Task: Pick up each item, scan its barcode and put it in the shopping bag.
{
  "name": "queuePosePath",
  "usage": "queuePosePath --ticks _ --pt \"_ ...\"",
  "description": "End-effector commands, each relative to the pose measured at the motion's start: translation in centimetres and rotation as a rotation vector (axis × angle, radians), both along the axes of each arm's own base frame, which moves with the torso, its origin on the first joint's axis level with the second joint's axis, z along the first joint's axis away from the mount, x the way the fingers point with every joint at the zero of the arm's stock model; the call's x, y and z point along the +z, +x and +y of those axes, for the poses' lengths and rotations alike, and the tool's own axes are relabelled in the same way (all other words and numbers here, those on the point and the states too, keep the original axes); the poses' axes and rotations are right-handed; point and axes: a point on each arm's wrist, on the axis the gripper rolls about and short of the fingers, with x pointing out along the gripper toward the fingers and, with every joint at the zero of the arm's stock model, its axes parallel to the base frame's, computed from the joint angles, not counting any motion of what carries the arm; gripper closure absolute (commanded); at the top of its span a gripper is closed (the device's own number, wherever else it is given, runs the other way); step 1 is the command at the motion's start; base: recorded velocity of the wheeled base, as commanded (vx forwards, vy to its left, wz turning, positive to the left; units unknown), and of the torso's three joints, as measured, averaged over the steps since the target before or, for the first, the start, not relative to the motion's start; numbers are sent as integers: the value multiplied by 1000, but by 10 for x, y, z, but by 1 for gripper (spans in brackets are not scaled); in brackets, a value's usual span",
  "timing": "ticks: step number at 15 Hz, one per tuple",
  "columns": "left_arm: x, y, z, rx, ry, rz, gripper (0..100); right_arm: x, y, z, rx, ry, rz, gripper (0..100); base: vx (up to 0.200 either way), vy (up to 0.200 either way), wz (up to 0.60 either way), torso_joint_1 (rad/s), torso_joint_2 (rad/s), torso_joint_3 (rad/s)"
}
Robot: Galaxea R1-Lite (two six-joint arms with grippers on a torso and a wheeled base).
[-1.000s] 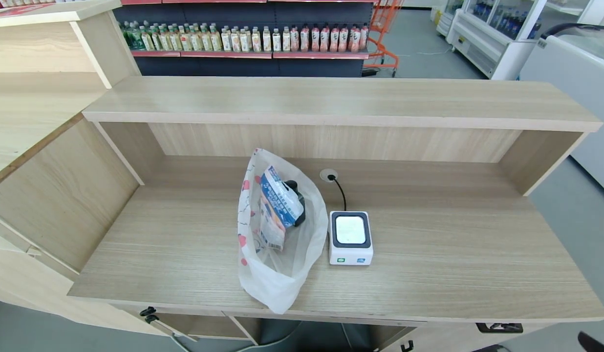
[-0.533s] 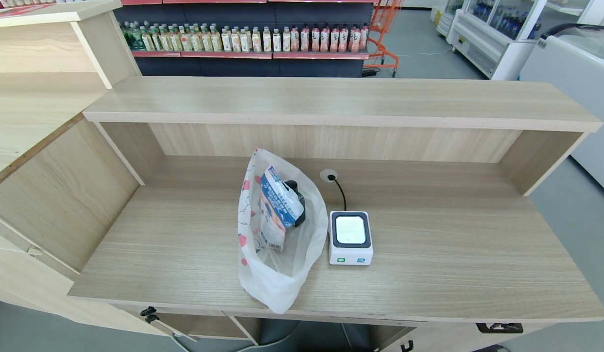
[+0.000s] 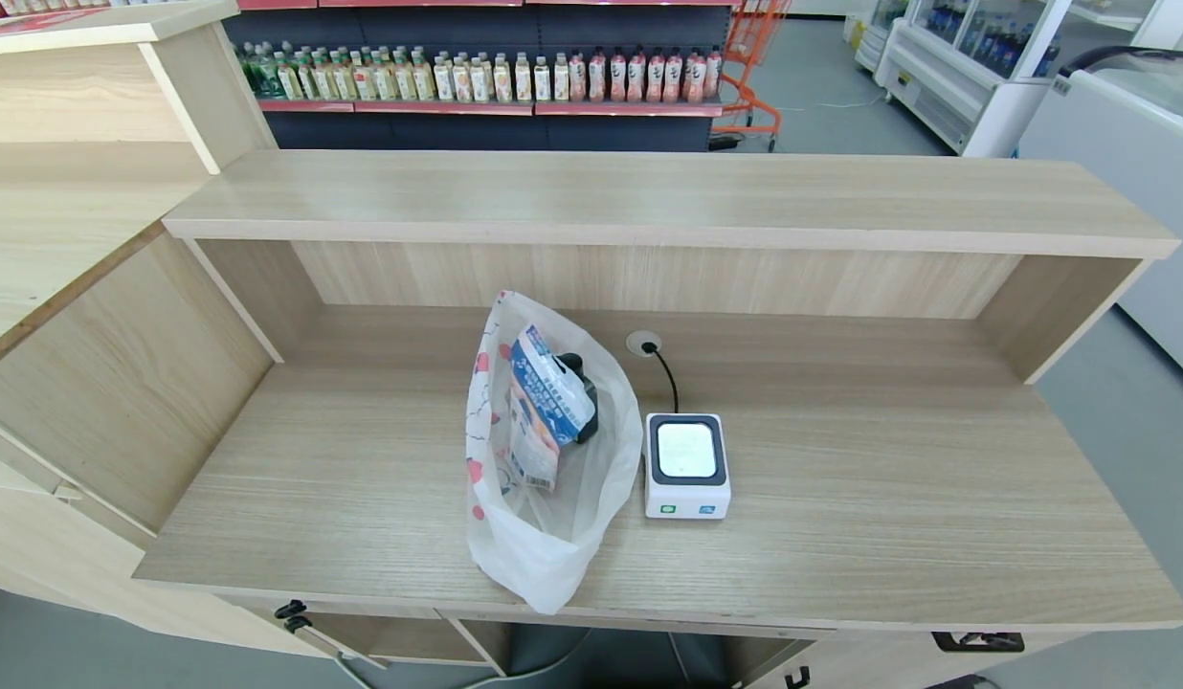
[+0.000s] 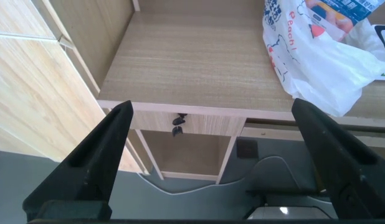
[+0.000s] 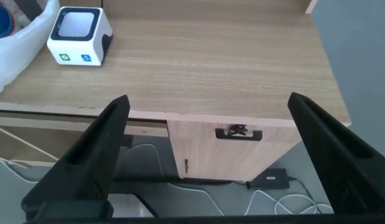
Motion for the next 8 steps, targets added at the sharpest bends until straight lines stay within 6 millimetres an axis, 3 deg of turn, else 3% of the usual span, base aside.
queuePosePath --ticks 1,5,8 --pt "0 0 0 0 2 0 0 0 0 0 0 3 9 0 0 0 0 0 0 0" --pt "0 0 0 -1 -1 0 0 0 0 0 0 2 9 0 0 0 0 0 0 0" --pt "-1 0 0 -1 3 2 0 0 0 0 0 -4 9 0 0 -200 0 4 1 1"
